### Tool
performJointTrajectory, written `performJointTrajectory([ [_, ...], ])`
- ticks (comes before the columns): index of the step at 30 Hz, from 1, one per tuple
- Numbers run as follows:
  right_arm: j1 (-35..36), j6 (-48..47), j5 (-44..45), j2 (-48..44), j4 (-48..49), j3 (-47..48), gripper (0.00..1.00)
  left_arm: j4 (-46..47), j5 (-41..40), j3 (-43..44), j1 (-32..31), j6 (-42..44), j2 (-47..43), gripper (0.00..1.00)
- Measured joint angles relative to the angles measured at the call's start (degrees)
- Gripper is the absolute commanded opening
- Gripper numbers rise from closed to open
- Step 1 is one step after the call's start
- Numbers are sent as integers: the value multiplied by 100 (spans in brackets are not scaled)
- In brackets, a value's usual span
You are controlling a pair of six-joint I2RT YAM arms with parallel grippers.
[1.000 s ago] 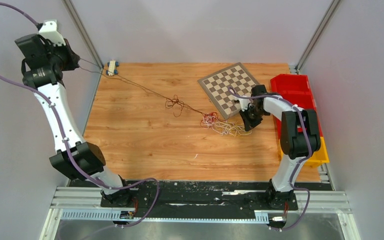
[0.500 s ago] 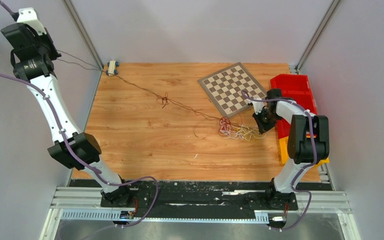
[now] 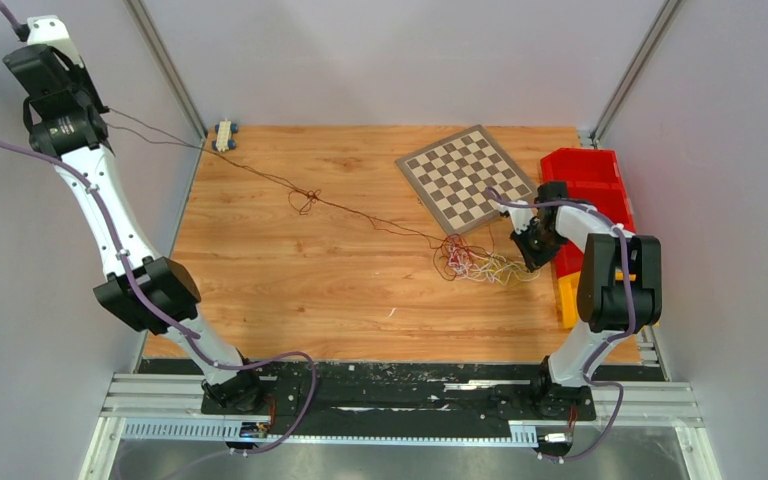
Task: Untangle the cables
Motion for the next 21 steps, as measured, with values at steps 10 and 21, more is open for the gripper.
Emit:
performJointTrajectory([
  [10, 435, 24, -1331, -24, -1075, 767, 97, 297, 2820, -1659, -498, -422, -852, 0],
  [21, 2485, 1200, -3497, 105, -142, 2643, 93, 584, 4653, -2732, -1681, -1799, -2035, 0],
])
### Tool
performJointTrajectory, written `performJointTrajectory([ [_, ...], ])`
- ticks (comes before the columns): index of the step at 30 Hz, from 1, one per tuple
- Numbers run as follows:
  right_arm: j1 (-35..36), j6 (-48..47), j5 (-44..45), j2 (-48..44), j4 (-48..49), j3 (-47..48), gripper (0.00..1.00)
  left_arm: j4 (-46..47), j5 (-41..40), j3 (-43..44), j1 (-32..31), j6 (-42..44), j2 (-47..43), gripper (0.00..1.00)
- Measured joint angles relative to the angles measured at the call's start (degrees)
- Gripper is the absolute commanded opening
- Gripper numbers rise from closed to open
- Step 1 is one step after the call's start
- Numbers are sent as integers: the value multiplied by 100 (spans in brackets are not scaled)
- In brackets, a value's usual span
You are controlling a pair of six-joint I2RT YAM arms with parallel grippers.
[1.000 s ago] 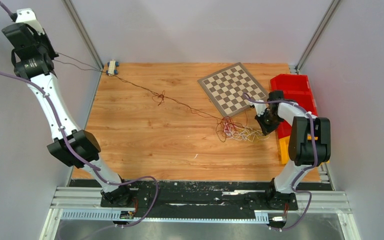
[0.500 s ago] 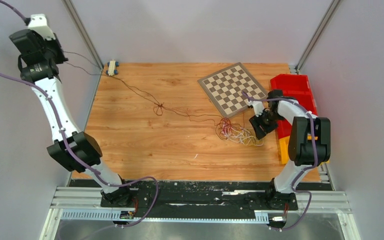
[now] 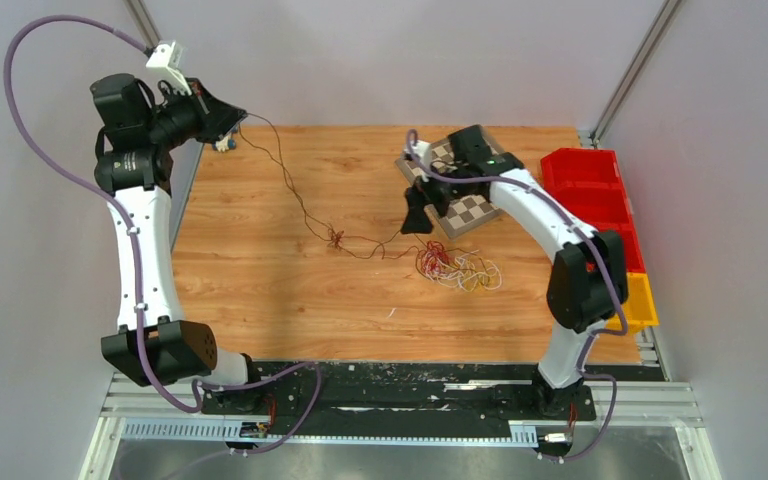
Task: Untangle the cables
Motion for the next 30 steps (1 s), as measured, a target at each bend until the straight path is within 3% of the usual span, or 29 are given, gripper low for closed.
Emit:
performJointTrajectory([
  [7, 1093, 1217, -452, 1812, 1432, 922, 91, 59, 140, -94, 0, -518, -76, 0],
  [10, 1327, 1738, -457, 2540, 2004, 1023, 77, 96, 144, -358, 0, -654, -116, 0],
  [13, 1491, 2083, -461, 3132, 2297, 1309, 72, 74, 92, -575, 0, -699, -120, 0],
  [15, 1572, 2208, -457, 3342, 2457, 1384, 59, 20, 33, -627, 0, -699, -120, 0],
  [21, 1707, 2284, -330, 3414, 2728, 1390, 18, -2, -136, -625, 20, -706, -177, 0],
  [22, 1716, 2253, -264, 3414, 2771, 1346, 5, 0, -138, -621, 44, -715, -184, 0],
  [23, 1720, 2190, -203, 3414, 2793, 1285, 0, -15, -129, -586, 90, -734, -188, 0],
  [26, 1716, 1985, -114, 3287, 2903, 927, 0, -92, -133, -221, 354, -839, -101, 0],
  [30, 1659, 1362, 431, 2557, 2730, 28, 0, -98, -166, 979, 968, -944, 282, 0],
])
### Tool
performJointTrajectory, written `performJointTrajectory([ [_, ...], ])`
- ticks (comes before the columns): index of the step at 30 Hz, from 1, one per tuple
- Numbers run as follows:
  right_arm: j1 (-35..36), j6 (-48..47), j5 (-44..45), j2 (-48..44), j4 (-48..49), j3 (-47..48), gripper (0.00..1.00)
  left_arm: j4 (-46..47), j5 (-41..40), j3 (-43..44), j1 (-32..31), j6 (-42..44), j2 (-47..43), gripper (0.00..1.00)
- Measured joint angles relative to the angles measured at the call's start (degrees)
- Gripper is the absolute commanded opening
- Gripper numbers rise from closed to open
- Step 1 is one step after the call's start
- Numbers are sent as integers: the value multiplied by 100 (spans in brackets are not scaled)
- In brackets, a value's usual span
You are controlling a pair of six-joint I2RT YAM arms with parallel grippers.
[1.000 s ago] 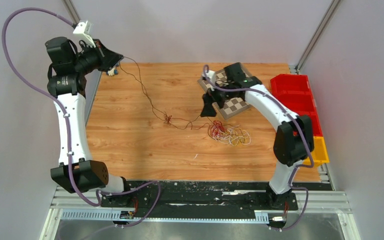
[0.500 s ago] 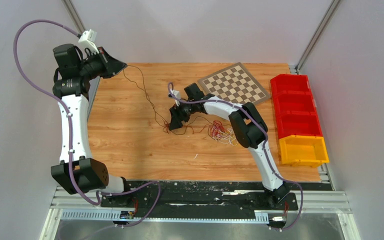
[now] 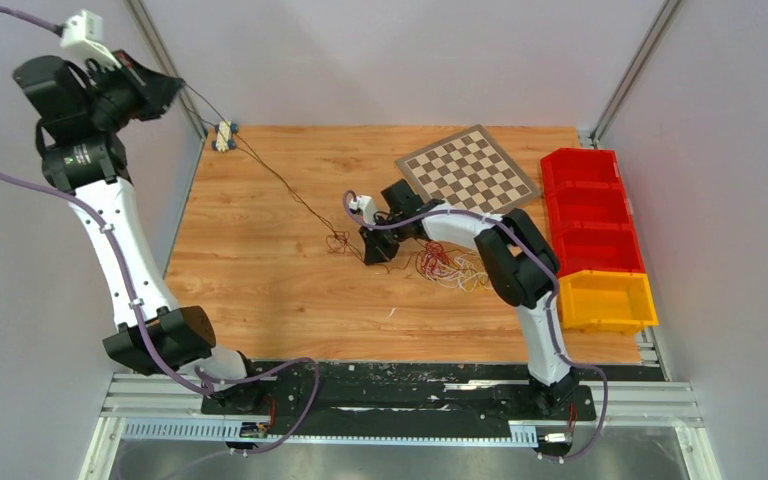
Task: Untangle the cables
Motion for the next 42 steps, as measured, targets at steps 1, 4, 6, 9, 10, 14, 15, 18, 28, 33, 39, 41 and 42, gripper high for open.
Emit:
performJointTrajectory([
  [1, -15, -157, 140, -164, -85, -177, 0, 11, -31, 219, 96, 4, 63, 0],
  [4, -118, -632, 544, -616, -367, -658, 0, 9, -164, 903, 369, 46, 251, 0],
  [6, -267, -903, 787, -852, -542, -898, 0, 15, -330, 1226, 448, 103, 341, 0],
  [9, -503, -1235, 1067, -1108, -748, -1165, 0, -15, -682, 1493, 468, 214, 420, 0],
  [10, -597, -1362, 1150, -1185, -855, -1231, 0, -42, -846, 1543, 470, 262, 442, 0],
  [14, -944, -1803, 1346, -1379, -1226, -1394, 0, -96, -1589, 1832, 514, 529, 612, 0],
  [15, -1049, -1939, 1416, -1460, -1287, -1484, 0, -114, -1784, 1950, 525, 601, 680, 0],
  [18, -1333, -2275, 1582, -1685, -1447, -1759, 0, -140, -2326, 2225, 549, 835, 833, 0],
  [28, -1628, -2618, 1733, -1781, -1692, -1849, 3, -122, -3469, 2450, 564, 1615, 914, 0],
  [33, -1707, -2500, 1331, -1311, -3150, -820, 75, -177, -2308, 1491, 326, 1856, 485, 0],
  [39, -2120, -2232, 907, -1545, -4319, 118, 93, -944, -841, -1517, -953, 2782, -457, 1],
  [41, -2365, -2251, 931, -1875, -4520, -35, 99, -1134, -675, -2323, -1294, 3014, -496, 25],
  [42, -2498, -2273, 966, -2070, -4612, -221, 99, -1193, -625, -2702, -1408, 3121, -498, 38],
])
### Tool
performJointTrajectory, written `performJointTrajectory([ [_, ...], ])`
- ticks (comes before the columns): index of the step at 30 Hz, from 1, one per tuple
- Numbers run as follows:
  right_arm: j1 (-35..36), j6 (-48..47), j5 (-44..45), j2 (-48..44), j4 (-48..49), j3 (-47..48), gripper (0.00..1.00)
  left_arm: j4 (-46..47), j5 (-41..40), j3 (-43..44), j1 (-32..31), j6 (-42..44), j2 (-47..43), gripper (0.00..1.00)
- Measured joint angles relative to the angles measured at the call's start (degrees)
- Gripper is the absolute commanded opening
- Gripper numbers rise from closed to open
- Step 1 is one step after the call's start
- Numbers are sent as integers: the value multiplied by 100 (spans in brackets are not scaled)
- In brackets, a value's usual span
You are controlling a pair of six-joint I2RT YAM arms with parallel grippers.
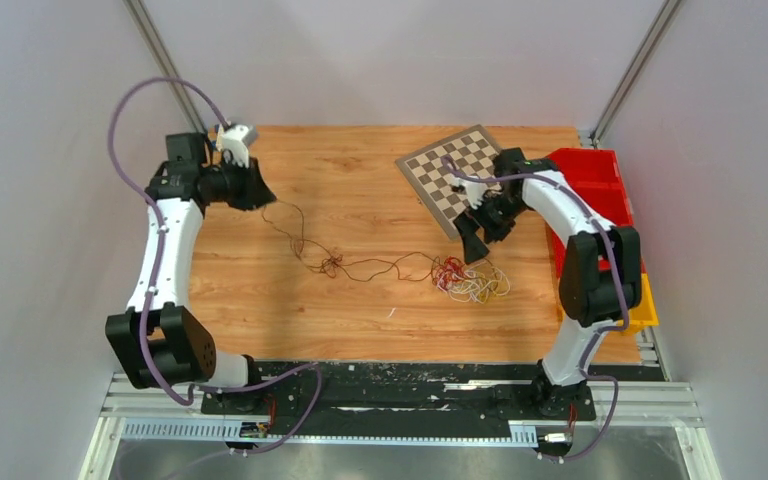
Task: Untangle the cables
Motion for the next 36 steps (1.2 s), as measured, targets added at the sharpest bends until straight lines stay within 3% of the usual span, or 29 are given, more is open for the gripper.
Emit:
performJointTrajectory([
  [1, -109, -33, 57, -160, -94, -212, 99, -59, 28, -361, -74, 92, 7, 60],
  [3, -337, -105, 297, -400, -162, -802, 96, -219, 98, -859, -125, 256, 26, 78],
  [4, -391, -122, 426, -431, -162, -1064, 89, -271, 160, -1016, -125, 284, 33, 80],
  [7, -389, -144, 728, -208, -131, -1703, 47, -313, 396, -1123, -256, 348, 37, 87],
  [9, -289, -66, 719, 177, -186, -1655, 14, -175, 658, -1123, -498, 337, 26, 87],
  [10, -227, -24, 599, 315, -219, -1541, 3, -55, 804, -1161, -691, 313, 26, 87],
  [15, 411, 120, -485, 514, -118, -597, 0, 833, 1368, -2009, -1580, -173, -192, 86],
  [20, 1071, 120, -1589, 407, 74, 90, 0, 1996, 1338, -2964, -2345, -944, -363, 89],
  [27, 1617, 116, -2299, 385, 46, 184, 0, 3377, 1016, -2889, -2767, -1534, 568, 90],
  [31, 1705, 116, -2382, 385, 57, 201, 0, 3641, 1003, -2643, -2977, -1576, 1357, 91],
  [33, 1703, 114, -2371, 385, 61, 203, 0, 3711, 1025, -2638, -3202, -1582, 1644, 85],
  [35, 1703, 116, -2337, 374, 63, 201, 0, 3781, 1034, -2643, -3392, -1635, 1827, 57],
  [36, 1700, 118, -2326, 358, 68, 197, 0, 3851, 1034, -2643, -3464, -1705, 1917, 48],
])
